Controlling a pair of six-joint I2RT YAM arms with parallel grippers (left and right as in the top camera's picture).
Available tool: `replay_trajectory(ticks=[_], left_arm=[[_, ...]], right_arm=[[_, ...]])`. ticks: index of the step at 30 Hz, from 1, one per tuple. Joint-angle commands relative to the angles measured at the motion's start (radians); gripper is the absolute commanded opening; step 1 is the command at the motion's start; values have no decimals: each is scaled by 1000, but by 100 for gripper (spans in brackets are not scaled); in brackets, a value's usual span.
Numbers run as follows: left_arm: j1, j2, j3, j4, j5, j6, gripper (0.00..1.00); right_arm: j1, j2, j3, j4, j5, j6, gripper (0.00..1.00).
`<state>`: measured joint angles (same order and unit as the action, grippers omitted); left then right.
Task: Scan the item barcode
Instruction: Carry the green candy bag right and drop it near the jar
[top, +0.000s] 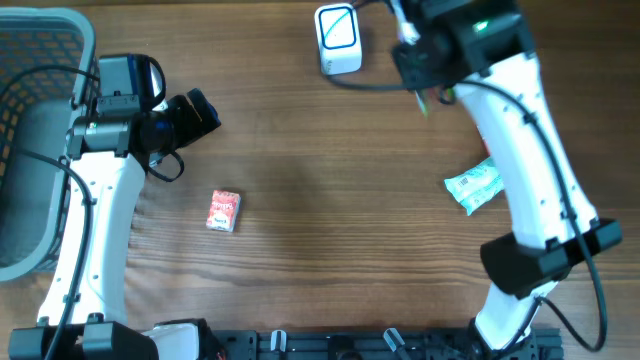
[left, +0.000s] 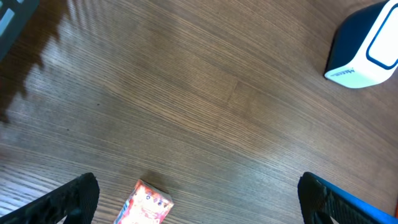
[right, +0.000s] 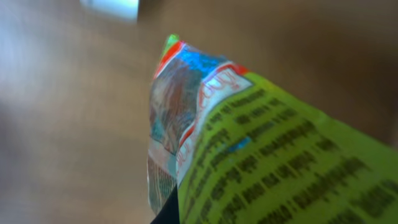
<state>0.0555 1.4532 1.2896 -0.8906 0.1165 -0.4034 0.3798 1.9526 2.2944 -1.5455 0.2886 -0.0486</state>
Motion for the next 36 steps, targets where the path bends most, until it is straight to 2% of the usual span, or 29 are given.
replay_trajectory(ticks=[1, 6, 12, 13, 15, 16, 17, 22, 29, 31, 36], left_arm=[[6, 4, -1, 3, -6, 7, 100], [6, 4, -1, 3, -6, 7, 100], [6, 4, -1, 3, -6, 7, 100], [5, 4, -1, 3, -6, 7, 100], [6, 4, -1, 3, -6, 7, 100], [6, 4, -1, 3, -6, 7, 100], [6, 4, -1, 3, -6, 7, 100], [6, 4, -1, 3, -6, 7, 100], [6, 4, -1, 3, -6, 7, 100], [6, 4, -1, 3, -6, 7, 100], [6, 4, -1, 3, -6, 7, 100]], right_arm=[[-99, 49, -103, -63, -248, 78, 4], [-190, 49, -356, 20, -242, 73, 4], [-278, 49, -631, 204, -129, 77, 4], [-294, 49, -672, 249, -127, 75, 11], [-314, 48, -727, 310, -127, 75, 58], [-322, 49, -748, 330, -127, 75, 72], [-328, 49, -761, 344, -127, 74, 76], [-335, 44, -727, 364, -126, 75, 82], [-309, 43, -463, 212, -135, 113, 93], [-296, 39, -429, 185, -215, 116, 93], [-274, 35, -444, 192, -570, 101, 94]])
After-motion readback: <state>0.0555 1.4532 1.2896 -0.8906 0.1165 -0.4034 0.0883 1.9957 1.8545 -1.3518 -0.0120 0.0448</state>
